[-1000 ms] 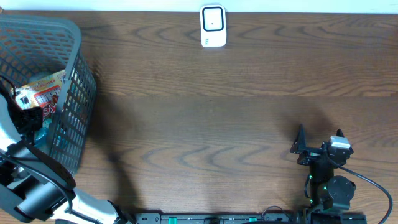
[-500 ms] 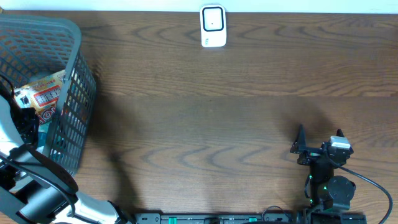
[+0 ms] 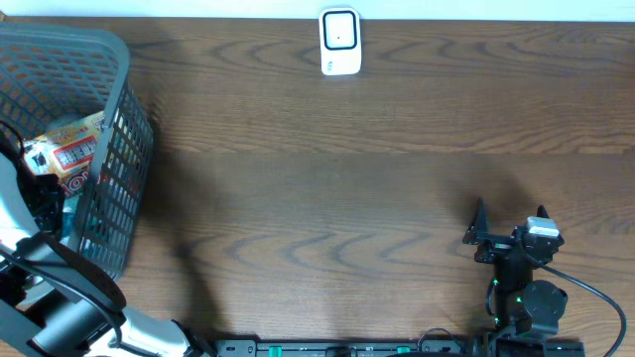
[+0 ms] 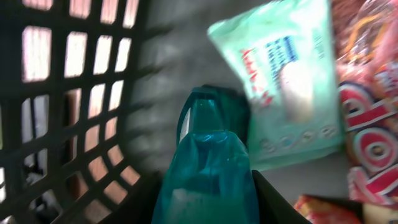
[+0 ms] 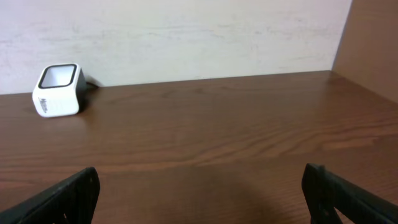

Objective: Scan the item barcode
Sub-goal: 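Grasp the teal mouthwash bottle with the left gripper and lift, then carry the teal bottle to the white scanner with the left gripper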

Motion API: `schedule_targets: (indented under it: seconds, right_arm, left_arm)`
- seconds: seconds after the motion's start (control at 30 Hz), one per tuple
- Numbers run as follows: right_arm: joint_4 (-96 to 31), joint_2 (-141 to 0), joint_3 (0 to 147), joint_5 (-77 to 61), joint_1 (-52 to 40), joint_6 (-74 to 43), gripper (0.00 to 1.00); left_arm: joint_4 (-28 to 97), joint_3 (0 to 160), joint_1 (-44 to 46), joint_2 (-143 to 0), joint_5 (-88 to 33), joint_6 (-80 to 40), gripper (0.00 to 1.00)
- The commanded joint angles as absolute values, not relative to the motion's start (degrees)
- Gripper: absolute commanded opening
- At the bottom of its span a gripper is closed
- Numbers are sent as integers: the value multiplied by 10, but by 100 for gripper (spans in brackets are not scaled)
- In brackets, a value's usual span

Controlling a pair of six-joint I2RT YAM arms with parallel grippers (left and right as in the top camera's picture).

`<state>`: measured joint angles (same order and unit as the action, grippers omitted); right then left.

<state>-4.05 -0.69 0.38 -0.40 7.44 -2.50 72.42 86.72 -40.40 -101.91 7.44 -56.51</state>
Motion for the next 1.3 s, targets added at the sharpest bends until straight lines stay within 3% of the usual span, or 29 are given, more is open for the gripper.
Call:
schedule_targets:
  seconds: [0.0,0.57,0.97,1.13,1.27]
  right_arm:
    - [-43,-3,3,-1,77,-25,99]
    - [-43,-3,3,-1,77,-25,99]
    - [-43,-3,3,-1,77,-25,99]
    - [-43,-3,3,-1,77,-25,99]
    - [-43,-3,3,-1,77,-25,99]
  left_arm:
    - [732,871,-405,-981,64,-559,23]
    - [652,879,-405,-689,11,-561,25]
    - [519,879,-405,-534,-245,-609,29]
    - [536,879,-393,-532,-352,-622,29]
    - [567,879,-353,-538,-361,-620,29]
